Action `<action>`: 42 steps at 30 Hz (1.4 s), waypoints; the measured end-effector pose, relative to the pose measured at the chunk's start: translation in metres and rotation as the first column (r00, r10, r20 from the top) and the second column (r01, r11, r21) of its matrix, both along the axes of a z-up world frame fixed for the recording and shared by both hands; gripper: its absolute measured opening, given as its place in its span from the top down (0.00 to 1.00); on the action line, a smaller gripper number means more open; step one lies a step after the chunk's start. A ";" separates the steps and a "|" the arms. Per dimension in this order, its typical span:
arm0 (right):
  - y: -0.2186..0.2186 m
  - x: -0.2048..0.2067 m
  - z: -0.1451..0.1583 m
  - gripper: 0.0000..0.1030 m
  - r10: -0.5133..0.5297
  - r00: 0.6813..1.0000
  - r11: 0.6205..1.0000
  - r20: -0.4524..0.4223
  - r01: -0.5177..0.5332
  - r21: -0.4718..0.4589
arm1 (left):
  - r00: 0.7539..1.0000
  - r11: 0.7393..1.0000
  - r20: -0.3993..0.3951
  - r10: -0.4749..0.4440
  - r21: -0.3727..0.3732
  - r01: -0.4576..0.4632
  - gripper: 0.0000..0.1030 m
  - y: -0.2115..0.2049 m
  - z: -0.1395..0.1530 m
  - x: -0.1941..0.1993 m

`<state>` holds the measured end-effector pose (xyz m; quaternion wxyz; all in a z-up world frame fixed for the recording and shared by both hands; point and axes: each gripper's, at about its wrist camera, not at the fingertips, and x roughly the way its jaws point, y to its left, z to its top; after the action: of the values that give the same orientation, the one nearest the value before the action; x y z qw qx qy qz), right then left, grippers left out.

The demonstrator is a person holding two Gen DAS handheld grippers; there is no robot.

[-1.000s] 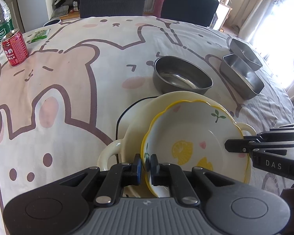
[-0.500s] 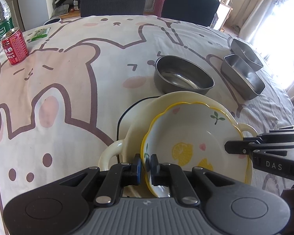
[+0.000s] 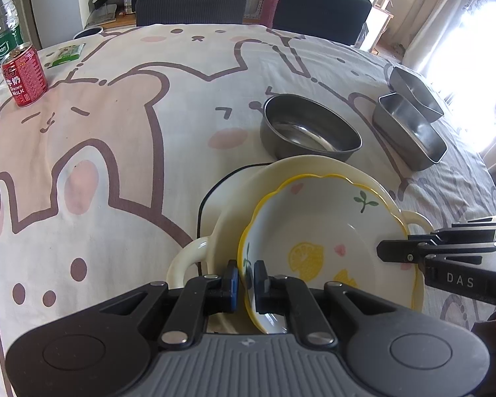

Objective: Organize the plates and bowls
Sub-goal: 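Lower the lemon bowl into the cream bowl with both tools, then open both tools to release the lemon bowl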

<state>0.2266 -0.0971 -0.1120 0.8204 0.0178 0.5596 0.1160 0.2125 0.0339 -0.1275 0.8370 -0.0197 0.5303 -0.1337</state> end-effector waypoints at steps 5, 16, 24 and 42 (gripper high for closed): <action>0.000 0.000 0.000 0.90 -0.005 1.000 1.000 0.000 0.005 0.004 | 1.000 1.000 -0.004 -0.002 -0.004 0.002 0.91 0.000 -0.001 0.000; -0.002 0.001 -0.001 0.90 -0.021 1.000 1.000 -0.010 0.021 0.020 | 1.000 1.000 -0.015 -0.005 -0.023 0.005 0.84 0.001 -0.001 0.001; 0.001 -0.003 0.004 0.76 -0.005 1.000 1.000 0.004 0.005 0.023 | 1.000 0.999 0.004 -0.030 -0.023 0.030 0.64 -0.004 0.007 -0.004; -0.008 -0.021 0.025 0.54 -0.010 0.997 0.999 0.075 0.006 0.046 | 0.999 0.999 0.044 -0.030 -0.025 0.032 0.42 -0.001 0.024 -0.019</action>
<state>0.2061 -0.1054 -0.0872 0.8407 0.0345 0.5255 0.1262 0.1933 0.0331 -0.1030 0.8459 -0.0195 0.5103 -0.1539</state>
